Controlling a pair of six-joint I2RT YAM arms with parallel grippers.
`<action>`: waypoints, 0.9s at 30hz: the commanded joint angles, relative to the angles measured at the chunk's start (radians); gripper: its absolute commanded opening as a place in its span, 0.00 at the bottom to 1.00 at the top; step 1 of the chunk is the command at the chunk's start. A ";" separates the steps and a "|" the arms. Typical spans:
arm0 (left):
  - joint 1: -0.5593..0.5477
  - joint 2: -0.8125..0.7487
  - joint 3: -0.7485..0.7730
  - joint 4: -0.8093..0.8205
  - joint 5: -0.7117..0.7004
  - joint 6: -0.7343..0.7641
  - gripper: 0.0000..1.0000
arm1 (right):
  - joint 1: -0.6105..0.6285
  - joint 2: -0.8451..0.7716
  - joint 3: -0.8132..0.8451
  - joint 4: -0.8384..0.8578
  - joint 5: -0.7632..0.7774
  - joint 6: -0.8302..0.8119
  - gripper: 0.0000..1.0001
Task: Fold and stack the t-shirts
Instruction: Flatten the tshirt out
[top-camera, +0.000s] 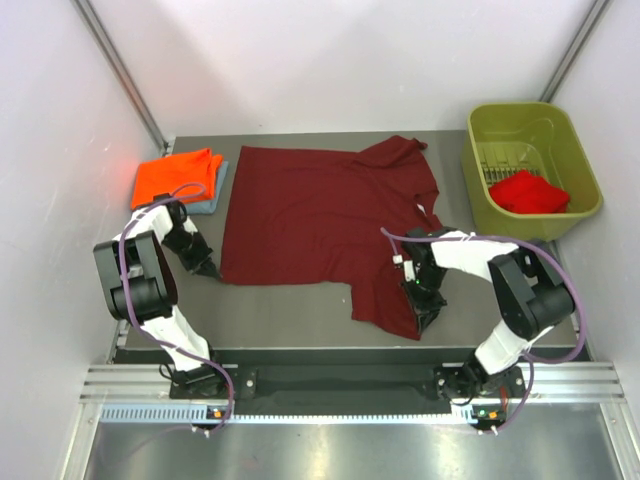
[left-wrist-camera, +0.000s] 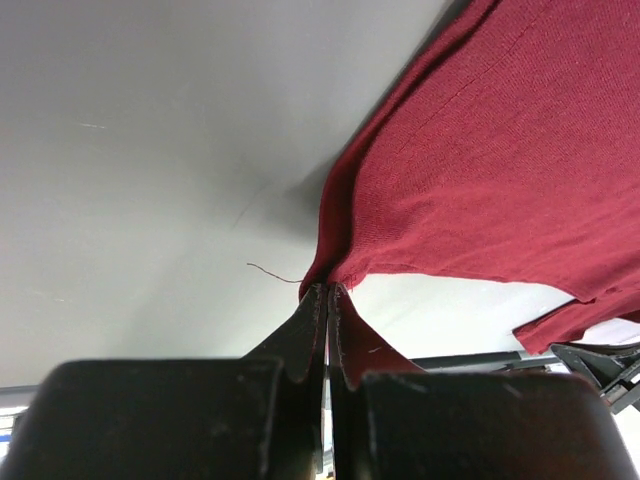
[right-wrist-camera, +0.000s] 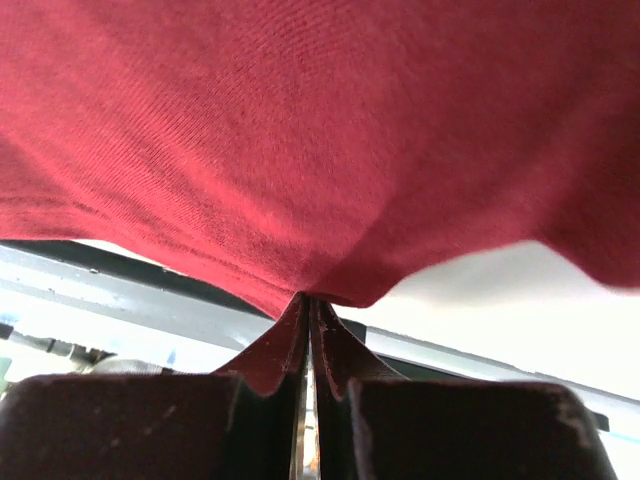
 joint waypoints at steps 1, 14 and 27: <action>0.010 -0.023 0.016 -0.023 0.020 -0.008 0.00 | -0.007 -0.055 0.008 -0.037 0.048 -0.007 0.00; 0.007 -0.147 -0.115 -0.120 -0.056 0.023 0.00 | -0.018 -0.020 -0.035 -0.115 -0.098 0.038 0.00; -0.016 -0.234 -0.193 -0.171 -0.167 0.005 0.00 | 0.019 -0.066 -0.112 -0.143 -0.151 0.077 0.00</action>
